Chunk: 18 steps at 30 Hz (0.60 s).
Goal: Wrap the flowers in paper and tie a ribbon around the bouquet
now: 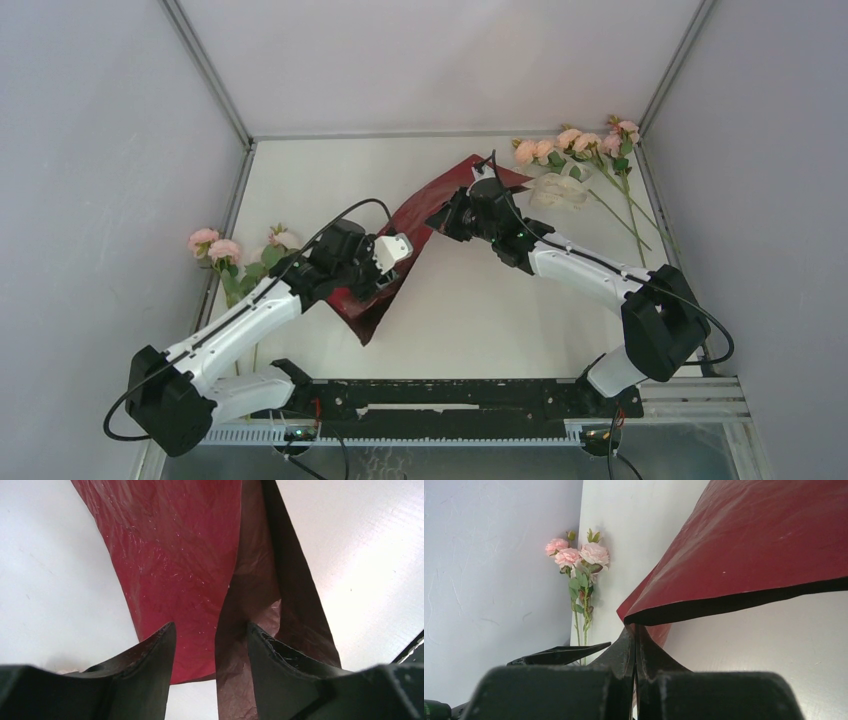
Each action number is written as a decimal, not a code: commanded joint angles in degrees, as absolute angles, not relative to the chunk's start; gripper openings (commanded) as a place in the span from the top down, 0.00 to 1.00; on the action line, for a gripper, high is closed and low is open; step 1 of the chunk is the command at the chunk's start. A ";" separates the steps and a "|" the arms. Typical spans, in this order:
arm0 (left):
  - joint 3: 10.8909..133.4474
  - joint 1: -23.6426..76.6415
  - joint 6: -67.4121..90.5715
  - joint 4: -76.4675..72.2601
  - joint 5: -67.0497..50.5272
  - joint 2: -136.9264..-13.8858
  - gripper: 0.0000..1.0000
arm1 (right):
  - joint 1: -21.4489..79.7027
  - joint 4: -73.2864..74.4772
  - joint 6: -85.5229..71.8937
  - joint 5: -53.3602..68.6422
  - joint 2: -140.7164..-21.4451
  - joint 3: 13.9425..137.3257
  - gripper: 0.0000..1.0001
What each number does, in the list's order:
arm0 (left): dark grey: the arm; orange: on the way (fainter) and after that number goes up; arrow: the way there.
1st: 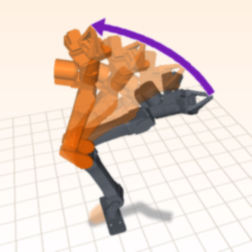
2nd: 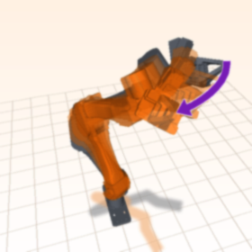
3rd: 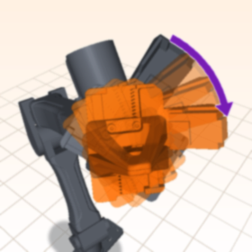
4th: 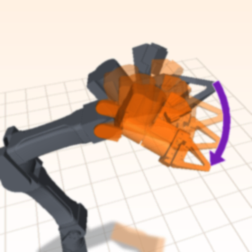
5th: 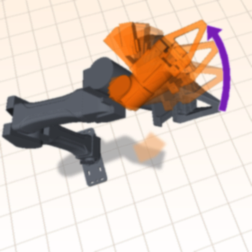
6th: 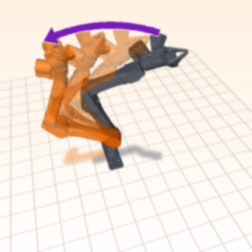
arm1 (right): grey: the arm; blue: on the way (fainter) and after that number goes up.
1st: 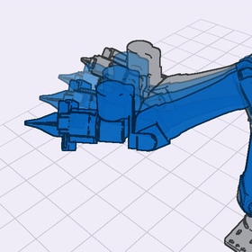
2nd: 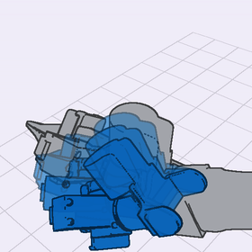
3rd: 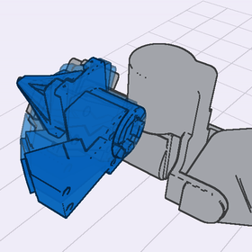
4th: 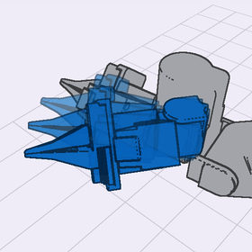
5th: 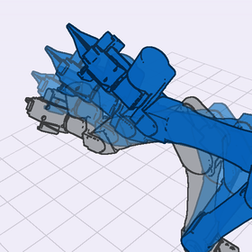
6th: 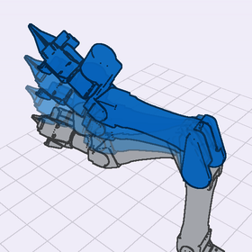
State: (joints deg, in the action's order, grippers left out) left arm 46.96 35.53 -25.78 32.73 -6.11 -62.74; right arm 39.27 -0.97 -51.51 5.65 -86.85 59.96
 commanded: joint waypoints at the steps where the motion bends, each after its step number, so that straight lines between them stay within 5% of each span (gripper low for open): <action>1: 45.73 36.00 -26.65 31.23 -7.37 -61.51 0.40 | 38.95 -2.35 -50.73 6.19 -84.46 62.47 1.00; 7: 46.47 36.02 -25.14 32.18 -11.74 -61.03 0.20 | 38.90 -1.77 -50.31 6.07 -84.11 62.44 1.00; 18: 47.20 36.37 -16.19 30.52 -21.37 -62.58 0.15 | 38.33 -1.64 -50.05 6.34 -83.87 62.37 1.00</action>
State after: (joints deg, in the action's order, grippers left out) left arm 46.50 35.62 -21.30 32.64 -15.31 -62.33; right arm 38.94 -0.16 -51.24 6.15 -86.78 59.96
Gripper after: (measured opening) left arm 0.871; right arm 0.006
